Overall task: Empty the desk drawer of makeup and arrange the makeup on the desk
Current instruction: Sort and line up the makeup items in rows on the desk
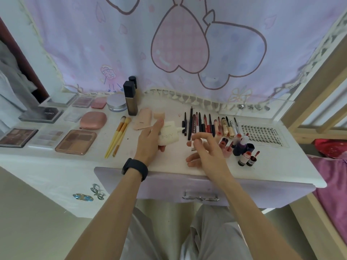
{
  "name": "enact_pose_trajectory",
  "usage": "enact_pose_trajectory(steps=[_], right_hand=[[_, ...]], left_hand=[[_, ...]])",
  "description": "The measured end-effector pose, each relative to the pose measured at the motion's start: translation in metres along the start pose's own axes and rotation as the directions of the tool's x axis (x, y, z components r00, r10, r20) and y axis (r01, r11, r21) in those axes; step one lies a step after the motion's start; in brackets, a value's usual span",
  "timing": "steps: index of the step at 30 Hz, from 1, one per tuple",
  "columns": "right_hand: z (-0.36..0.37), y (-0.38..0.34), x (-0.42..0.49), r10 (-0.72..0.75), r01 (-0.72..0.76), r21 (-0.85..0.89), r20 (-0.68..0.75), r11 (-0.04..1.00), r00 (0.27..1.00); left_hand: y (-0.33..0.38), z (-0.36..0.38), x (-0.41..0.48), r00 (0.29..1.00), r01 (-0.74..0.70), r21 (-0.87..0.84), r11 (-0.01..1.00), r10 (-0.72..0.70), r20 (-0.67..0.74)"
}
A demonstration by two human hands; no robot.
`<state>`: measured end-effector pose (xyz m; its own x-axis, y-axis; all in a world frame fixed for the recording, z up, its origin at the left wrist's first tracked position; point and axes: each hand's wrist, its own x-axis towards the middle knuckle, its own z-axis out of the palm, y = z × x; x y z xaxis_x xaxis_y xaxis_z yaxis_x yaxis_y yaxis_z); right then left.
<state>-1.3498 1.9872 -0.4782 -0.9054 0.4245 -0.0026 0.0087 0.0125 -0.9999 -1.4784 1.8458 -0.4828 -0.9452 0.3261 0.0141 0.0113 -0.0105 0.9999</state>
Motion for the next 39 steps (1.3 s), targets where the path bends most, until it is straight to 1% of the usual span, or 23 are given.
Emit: enact_pose_trajectory(steps=[3,6,8,10,13,17,20,25,27,32,35,39], right_hand=[[0.004,-0.005,0.008,-0.016,0.017,-0.102,0.011,0.995,1.000],[0.014,-0.023,0.032,-0.072,0.070,-0.186,-0.006,0.980,0.997],[0.026,-0.040,0.056,-0.113,0.108,-0.293,0.001,0.950,0.994],[0.038,-0.054,0.084,-0.161,0.159,-0.439,0.035,0.884,0.986],[0.056,-0.066,0.126,-0.186,0.208,-0.603,0.101,0.770,0.977],[0.069,-0.069,0.177,-0.208,0.250,-0.738,0.151,0.627,0.966],[0.077,-0.064,0.208,-0.185,0.270,-0.791,0.200,0.549,0.962],[0.079,-0.056,0.239,-0.092,0.252,-0.856,0.237,0.451,0.967],[0.078,-0.053,0.246,-0.061,0.249,-0.865,0.248,0.435,0.967],[0.083,-0.045,0.251,-0.012,0.261,-0.873,0.282,0.412,0.959],[0.086,-0.039,0.247,0.060,0.251,-0.899,0.290,0.359,0.955],[0.085,-0.037,0.243,0.071,0.225,-0.908,0.266,0.353,0.961]], left_hand=[[0.005,-0.003,-0.001,0.996,0.039,-0.198,0.979,-0.054,-0.071],[0.009,-0.006,0.000,0.991,0.061,-0.319,0.946,-0.096,-0.096],[0.011,-0.008,0.001,0.986,0.077,-0.388,0.919,-0.128,-0.108],[0.010,-0.011,0.003,0.977,0.098,-0.457,0.884,-0.172,-0.123],[0.010,-0.016,0.007,0.967,0.114,-0.552,0.826,-0.221,-0.130],[0.012,-0.020,0.012,0.953,0.138,-0.669,0.730,-0.281,-0.110],[0.011,-0.024,0.015,0.948,0.149,-0.723,0.674,-0.305,-0.090],[0.007,-0.024,0.018,0.964,0.145,-0.689,0.710,-0.260,-0.064],[0.005,-0.025,0.019,0.965,0.148,-0.698,0.700,-0.258,-0.053],[0.001,-0.031,0.024,0.945,0.187,-0.782,0.595,-0.325,-0.022],[0.000,-0.033,0.026,0.942,0.187,-0.804,0.564,-0.335,-0.016],[-0.002,-0.033,0.026,0.942,0.191,-0.817,0.544,-0.336,-0.004]])
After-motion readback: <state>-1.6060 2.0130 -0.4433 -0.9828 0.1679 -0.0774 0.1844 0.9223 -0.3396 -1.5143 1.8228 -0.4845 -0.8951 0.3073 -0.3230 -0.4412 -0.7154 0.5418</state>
